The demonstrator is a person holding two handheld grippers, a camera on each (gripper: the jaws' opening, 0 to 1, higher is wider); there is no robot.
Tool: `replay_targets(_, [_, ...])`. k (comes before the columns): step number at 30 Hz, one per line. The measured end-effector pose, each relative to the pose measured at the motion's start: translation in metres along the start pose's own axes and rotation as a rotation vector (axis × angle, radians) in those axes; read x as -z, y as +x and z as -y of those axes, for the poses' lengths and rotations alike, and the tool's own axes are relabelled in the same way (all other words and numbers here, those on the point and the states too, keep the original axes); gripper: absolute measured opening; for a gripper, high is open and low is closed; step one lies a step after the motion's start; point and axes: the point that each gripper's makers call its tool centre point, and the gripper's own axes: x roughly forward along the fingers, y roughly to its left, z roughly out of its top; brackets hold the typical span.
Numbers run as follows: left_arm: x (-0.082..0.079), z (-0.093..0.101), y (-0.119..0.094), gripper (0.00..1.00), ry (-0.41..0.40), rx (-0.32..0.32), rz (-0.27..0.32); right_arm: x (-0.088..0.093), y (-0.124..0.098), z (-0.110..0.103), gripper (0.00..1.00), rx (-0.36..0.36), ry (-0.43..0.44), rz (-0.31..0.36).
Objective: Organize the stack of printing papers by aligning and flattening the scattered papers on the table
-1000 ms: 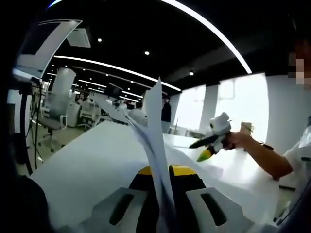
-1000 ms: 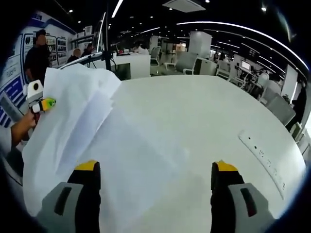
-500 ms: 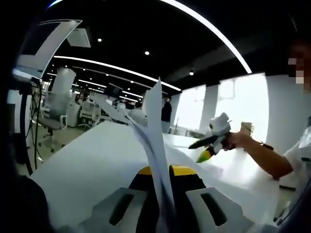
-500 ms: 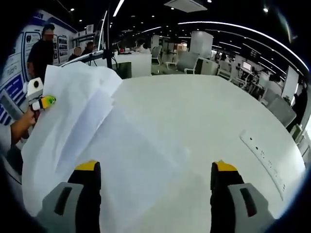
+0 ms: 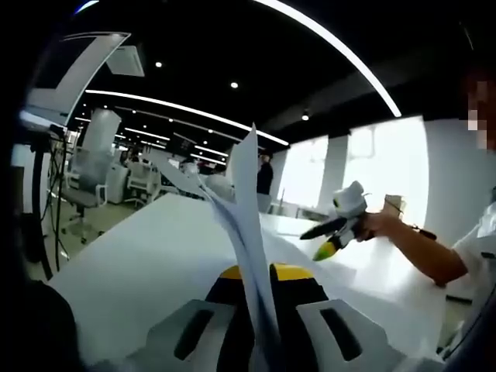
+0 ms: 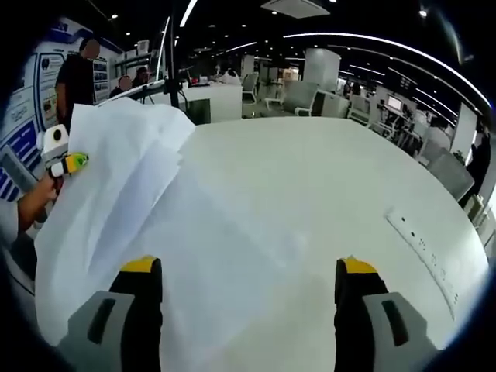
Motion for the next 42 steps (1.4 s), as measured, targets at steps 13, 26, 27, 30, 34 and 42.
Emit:
replay_targets(13, [0.000,0.001,0.000,0.09,0.002,-0.002,-0.001,0.005,0.008,-0.003,0.87,-0.016,-0.002,-0.011])
replay_targets(26, [0.000,0.001,0.000,0.09,0.000,0.001,0.002,0.008,0.020,-0.013,0.87,-0.054,-0.001,-0.018])
replay_targets(27, [0.000,0.001,0.000,0.09,0.000,0.001,0.002,0.009,0.021,-0.013,0.87,-0.054,0.000,-0.023])
replay_targets(30, [0.000,0.001,0.000,0.09,0.001,0.002,0.003,0.010,0.024,-0.014,0.87,-0.059,0.010,-0.023])
replay_targets(34, [0.000,0.001,0.000,0.09,-0.001,0.003,0.004,0.008,0.025,-0.014,0.87,-0.062,0.010,-0.010])
replay_targets(42, [0.000,0.002,0.000,0.09,0.000,0.002,0.004,0.001,0.026,-0.016,0.86,-0.070,0.017,0.016])
